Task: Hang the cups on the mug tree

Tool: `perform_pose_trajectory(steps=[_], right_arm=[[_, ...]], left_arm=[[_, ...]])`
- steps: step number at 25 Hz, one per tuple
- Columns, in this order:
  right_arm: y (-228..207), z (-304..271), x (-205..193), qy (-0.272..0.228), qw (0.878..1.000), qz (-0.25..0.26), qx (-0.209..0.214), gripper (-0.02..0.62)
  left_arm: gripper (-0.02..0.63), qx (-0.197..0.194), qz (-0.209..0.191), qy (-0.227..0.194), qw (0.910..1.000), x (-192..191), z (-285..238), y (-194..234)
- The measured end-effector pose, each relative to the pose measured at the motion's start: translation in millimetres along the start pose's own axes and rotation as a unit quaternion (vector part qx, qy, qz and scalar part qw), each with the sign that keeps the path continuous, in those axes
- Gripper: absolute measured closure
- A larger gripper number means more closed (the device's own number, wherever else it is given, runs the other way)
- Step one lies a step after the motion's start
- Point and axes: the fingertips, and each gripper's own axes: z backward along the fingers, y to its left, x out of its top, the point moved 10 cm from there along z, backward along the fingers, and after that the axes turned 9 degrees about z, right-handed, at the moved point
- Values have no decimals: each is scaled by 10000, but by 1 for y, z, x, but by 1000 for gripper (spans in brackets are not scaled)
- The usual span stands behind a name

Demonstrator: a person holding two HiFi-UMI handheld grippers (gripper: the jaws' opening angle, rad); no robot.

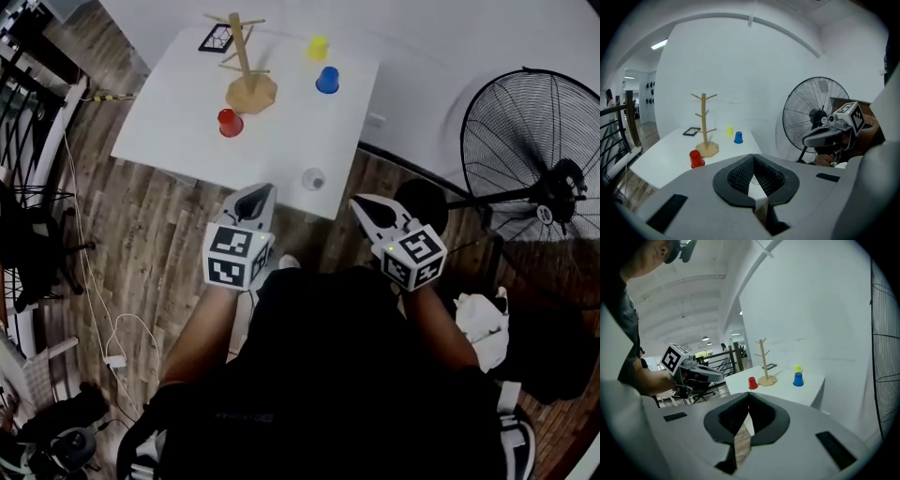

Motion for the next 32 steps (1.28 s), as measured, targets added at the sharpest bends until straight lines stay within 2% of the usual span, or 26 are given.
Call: perform_pose_trajectory(steps=[7,13,19,25,32], right_arm=[[-16,-23,4,44,10000,-16,13,589],[-49,-48,5,51,9999,66,99,589],[-104,-88,22,38,9984,386,407,589],[-181,-145,45,174,9937,848,711,589],[-244,-207,46,445,9866,1248,955,589]], left_arm=[[591,-42,24,143,9999,-5,-13,14],[591,163,61,107,9998,1,-28,21],[591,864,397,71,9954,3,-31,34],[591,1634,920,117,9822,8,-52,39],[591,2153,1226,125,9687,19,-82,22]])
